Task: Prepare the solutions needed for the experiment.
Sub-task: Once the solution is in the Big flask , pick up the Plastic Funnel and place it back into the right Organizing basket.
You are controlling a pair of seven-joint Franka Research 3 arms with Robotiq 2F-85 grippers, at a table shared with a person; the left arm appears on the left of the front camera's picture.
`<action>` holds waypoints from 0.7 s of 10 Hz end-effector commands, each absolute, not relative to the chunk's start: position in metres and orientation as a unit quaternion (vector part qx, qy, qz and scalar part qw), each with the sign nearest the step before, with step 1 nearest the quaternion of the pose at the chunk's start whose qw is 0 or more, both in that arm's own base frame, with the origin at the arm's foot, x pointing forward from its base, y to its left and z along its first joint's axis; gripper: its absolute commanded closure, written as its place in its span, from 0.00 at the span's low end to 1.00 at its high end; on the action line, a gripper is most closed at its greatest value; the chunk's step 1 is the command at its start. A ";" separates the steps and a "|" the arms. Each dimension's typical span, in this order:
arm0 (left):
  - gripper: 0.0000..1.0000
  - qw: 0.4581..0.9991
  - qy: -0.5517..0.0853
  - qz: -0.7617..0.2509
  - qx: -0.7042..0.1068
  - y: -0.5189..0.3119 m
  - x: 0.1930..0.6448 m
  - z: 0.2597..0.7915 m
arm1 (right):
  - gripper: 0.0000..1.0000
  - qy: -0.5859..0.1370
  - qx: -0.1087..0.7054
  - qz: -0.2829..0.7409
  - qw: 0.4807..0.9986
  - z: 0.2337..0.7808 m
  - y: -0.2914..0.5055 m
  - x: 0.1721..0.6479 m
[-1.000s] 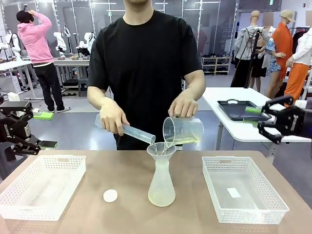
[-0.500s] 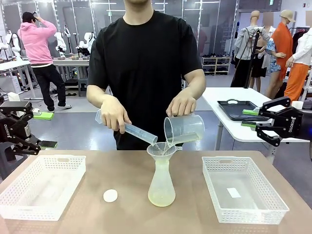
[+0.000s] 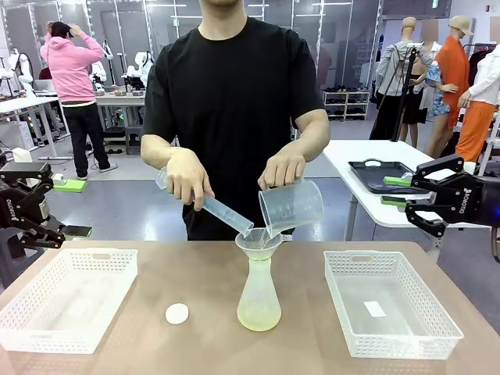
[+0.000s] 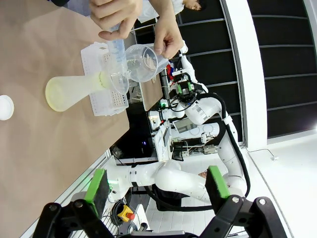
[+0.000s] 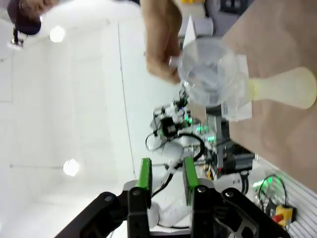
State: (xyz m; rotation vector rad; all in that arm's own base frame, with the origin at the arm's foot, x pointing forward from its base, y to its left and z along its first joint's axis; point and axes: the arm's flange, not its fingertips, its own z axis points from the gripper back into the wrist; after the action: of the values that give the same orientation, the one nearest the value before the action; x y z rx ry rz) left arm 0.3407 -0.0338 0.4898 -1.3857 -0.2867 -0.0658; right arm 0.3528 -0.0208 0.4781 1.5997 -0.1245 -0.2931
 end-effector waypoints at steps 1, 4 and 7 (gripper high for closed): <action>0.00 0.751 -0.133 -0.031 -0.646 -0.035 0.341 0.493 | 0.48 -0.025 0.723 -0.071 0.687 0.479 -0.021 0.350; 0.00 0.751 -0.133 -0.031 -0.646 -0.035 0.341 0.493 | 0.12 -0.027 0.721 -0.055 0.691 0.478 -0.014 0.347; 0.00 0.751 -0.133 -0.031 -0.646 -0.035 0.341 0.493 | 0.27 -0.019 0.725 -0.068 0.685 0.480 -0.008 0.342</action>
State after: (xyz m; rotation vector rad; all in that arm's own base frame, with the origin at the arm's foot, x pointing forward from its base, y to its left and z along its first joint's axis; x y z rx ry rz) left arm 0.3407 -0.0338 0.4898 -1.3857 -0.2867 -0.0658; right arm 0.3419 -0.0079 0.4781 1.6210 -0.0524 -0.1404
